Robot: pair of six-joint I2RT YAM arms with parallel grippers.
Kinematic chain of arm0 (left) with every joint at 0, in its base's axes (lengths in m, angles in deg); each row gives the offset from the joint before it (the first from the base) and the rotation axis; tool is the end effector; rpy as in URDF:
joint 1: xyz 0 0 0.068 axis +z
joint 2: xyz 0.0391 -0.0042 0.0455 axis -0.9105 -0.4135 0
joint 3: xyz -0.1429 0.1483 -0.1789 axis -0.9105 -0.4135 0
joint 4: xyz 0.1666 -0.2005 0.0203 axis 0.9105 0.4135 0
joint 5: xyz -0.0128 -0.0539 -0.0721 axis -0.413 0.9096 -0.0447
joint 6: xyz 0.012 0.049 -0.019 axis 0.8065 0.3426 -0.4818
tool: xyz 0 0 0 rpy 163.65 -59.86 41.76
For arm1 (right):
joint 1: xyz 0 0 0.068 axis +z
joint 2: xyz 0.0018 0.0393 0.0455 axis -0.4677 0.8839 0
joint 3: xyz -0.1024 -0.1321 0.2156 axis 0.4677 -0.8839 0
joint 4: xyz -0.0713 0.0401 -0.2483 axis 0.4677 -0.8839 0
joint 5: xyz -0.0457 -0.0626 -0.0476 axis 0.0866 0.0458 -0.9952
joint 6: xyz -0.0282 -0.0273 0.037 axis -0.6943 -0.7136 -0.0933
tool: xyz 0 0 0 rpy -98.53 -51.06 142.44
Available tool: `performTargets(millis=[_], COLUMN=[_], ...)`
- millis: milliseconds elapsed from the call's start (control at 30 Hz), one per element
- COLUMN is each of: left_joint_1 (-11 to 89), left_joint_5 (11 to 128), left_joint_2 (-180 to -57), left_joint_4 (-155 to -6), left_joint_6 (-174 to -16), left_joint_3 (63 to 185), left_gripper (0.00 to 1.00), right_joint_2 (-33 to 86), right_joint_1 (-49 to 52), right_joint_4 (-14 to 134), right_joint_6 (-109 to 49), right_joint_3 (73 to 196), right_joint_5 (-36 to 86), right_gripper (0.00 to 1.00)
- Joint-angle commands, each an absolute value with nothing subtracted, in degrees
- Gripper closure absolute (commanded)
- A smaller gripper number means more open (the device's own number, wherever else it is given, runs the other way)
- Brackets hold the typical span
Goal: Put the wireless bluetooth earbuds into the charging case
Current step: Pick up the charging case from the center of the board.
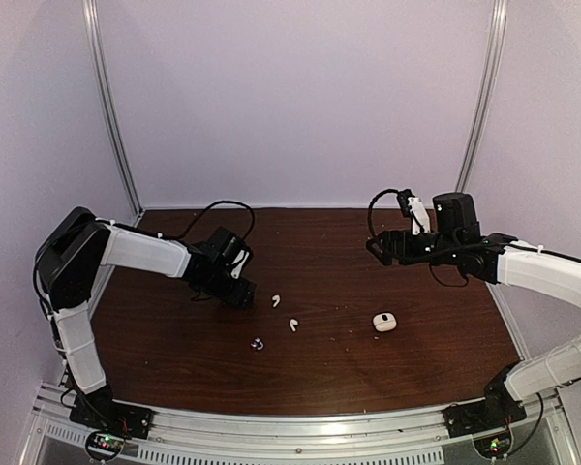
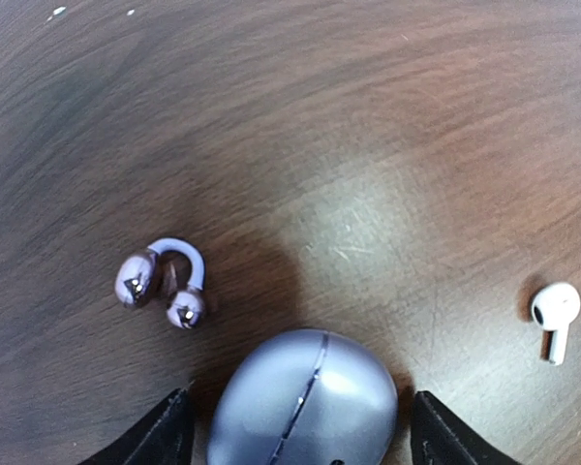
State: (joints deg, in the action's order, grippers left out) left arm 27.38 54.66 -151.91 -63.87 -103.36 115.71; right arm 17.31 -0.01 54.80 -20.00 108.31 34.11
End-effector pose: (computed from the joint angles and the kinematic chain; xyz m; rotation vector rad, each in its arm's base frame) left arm 0.2987 -0.2300 0.1361 0.3807 2.5910 -0.2123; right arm 0.2454 0.1409 0.2730 -0.3843 2.1051 0.7645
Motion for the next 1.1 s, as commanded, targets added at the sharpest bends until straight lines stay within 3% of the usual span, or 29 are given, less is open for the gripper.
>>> performTargets(millis=[0, 300, 533, 867, 1067], left_joint_1=[27.5, 29.6, 30.5, 29.8, 24.6], left_joint_5=[57.4, 61.2, 61.0, 59.2, 57.9], left_joint_2=[-149.8, -150.0, -150.8, -147.7, -136.9], left_joint_4=[-61.8, -60.6, -62.2, -66.7, -74.0], left_joint_6=[-98.3, -91.2, -89.3, -87.6, -85.6], left_joint_3=[115.2, 116.0, 115.6, 112.2, 107.4], left_gripper=[0.19, 0.19, 0.3, 0.53, 0.56], right_joint_2=[17.7, 17.2, 16.9, 17.4, 17.4], right_joint_1=[-0.2, -0.2, -0.2, -0.2, 0.2], right_joint_4=[55.9, 55.5, 56.0, 57.5, 60.0], right_joint_6=[-19.7, -20.2, -20.1, -17.1, -14.1], right_joint_3=[107.7, 107.3, 106.7, 105.9, 105.1], right_joint_5=[35.0, 35.1, 35.5, 38.1, 42.1], right_gripper=[0.0, 0.0, 0.0, 0.0, 0.0])
